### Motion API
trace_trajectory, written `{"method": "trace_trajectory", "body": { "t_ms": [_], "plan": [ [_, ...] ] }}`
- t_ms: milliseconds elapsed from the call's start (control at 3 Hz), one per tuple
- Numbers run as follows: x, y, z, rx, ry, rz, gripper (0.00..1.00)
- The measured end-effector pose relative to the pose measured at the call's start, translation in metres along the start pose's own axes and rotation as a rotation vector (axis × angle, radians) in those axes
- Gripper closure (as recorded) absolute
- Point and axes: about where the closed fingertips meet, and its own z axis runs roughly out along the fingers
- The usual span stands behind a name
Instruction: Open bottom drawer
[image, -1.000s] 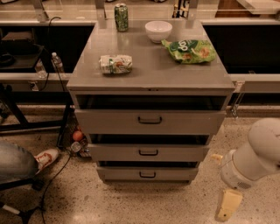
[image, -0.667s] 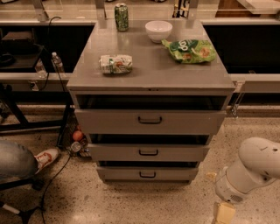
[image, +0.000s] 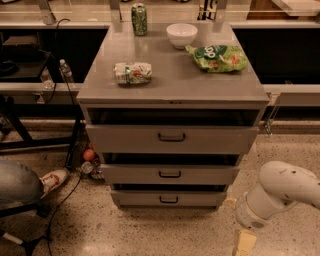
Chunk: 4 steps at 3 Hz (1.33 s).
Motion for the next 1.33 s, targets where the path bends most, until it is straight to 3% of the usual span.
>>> {"method": "trace_trajectory", "body": {
  "t_ms": [333, 667, 1000, 1333],
  "plan": [
    [0.004, -0.035, 0.054, 0.003, -0.058, -0.040, 0.00],
    [0.001, -0.074, 0.110, 0.028, -0.156, -0.077, 0.00],
    [0.001, -0.101, 0.190, 0.000, -0.255, -0.107, 0.00],
    [0.000, -0.101, 0.189, 0.001, -0.254, -0.108, 0.00]
  ]
}}
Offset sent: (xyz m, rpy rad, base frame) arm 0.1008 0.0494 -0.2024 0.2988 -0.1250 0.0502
